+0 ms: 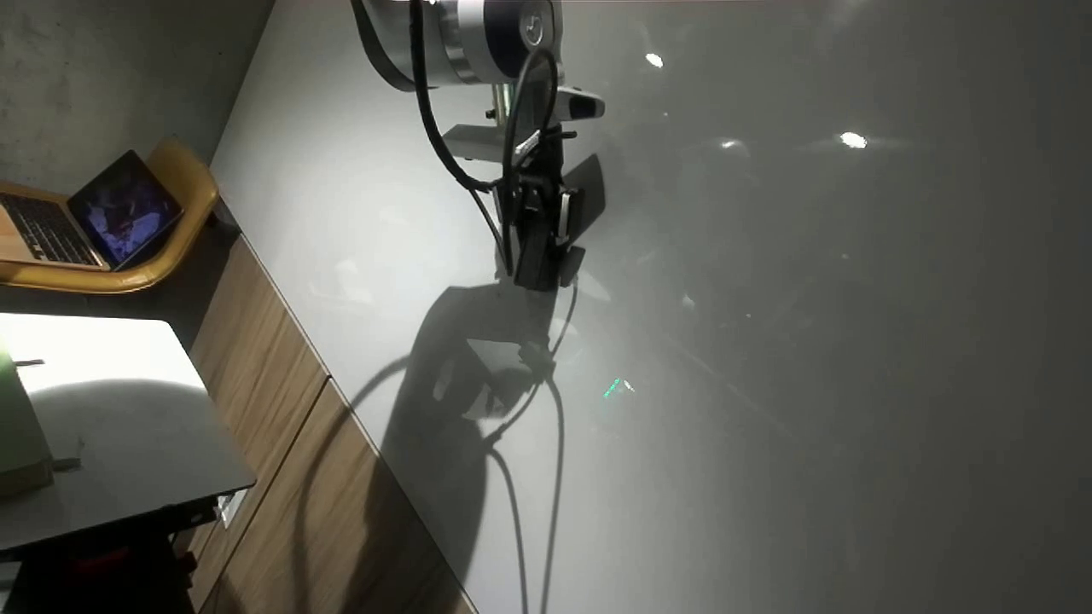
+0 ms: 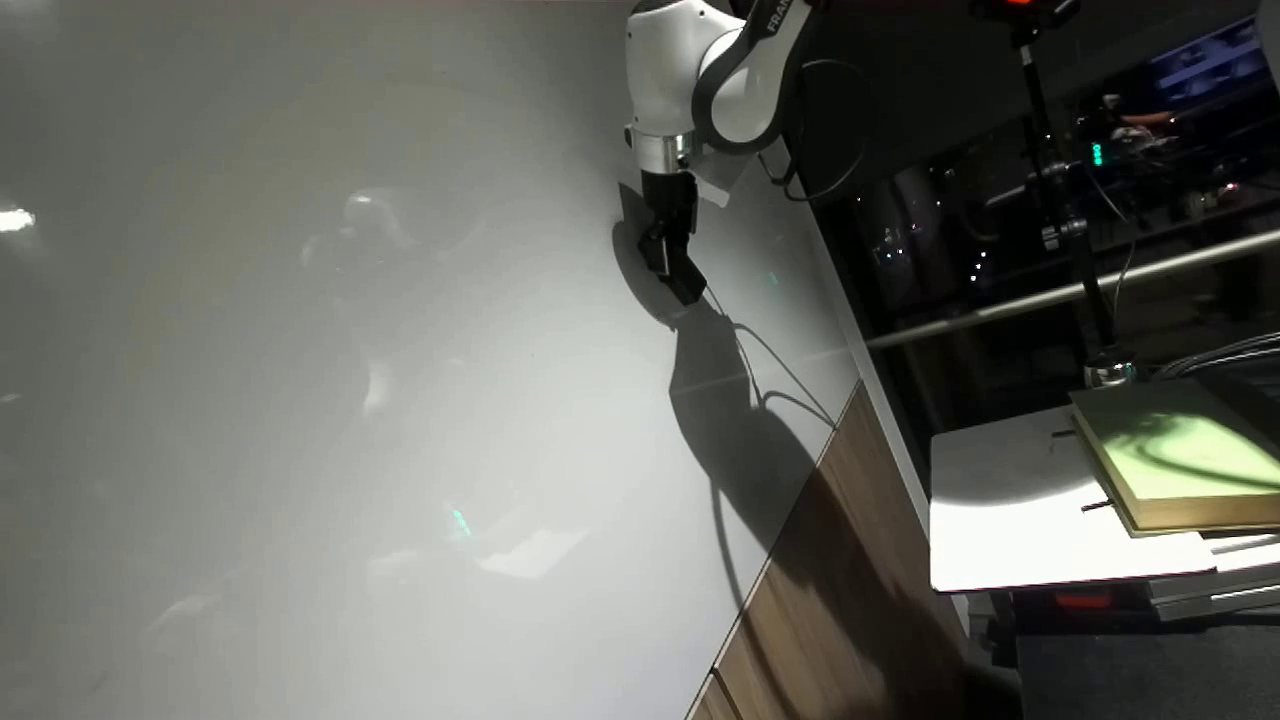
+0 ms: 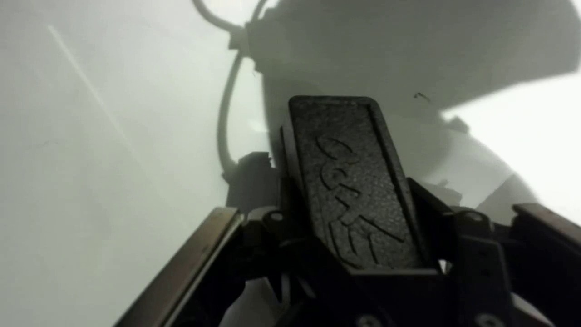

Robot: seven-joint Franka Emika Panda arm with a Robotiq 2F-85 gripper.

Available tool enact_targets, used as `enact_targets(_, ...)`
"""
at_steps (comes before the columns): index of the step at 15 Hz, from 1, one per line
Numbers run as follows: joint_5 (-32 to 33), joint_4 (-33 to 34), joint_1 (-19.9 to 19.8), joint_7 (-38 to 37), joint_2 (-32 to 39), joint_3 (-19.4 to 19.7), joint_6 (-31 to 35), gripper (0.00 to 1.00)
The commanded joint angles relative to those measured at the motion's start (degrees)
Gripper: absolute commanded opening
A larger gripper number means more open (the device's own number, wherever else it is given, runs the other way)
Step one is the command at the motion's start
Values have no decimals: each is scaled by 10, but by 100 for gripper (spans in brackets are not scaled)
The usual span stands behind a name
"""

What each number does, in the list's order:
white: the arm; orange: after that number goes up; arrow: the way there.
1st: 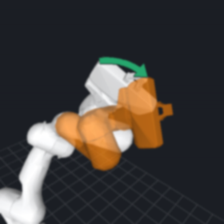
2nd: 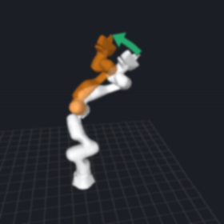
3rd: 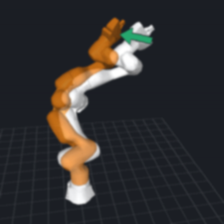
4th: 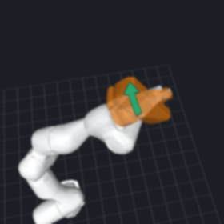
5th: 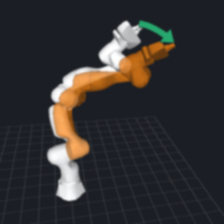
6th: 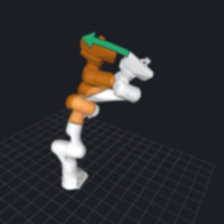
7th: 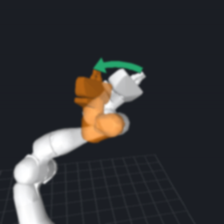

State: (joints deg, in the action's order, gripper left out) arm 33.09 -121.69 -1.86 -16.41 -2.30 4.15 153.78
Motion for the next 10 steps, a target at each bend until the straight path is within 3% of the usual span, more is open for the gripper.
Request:
enact_targets(1, 10, -4, 1, -51, -10, -3, 72, 34)
enact_targets(10, 2, -59, -9, -102, 5, 5, 206, 34)
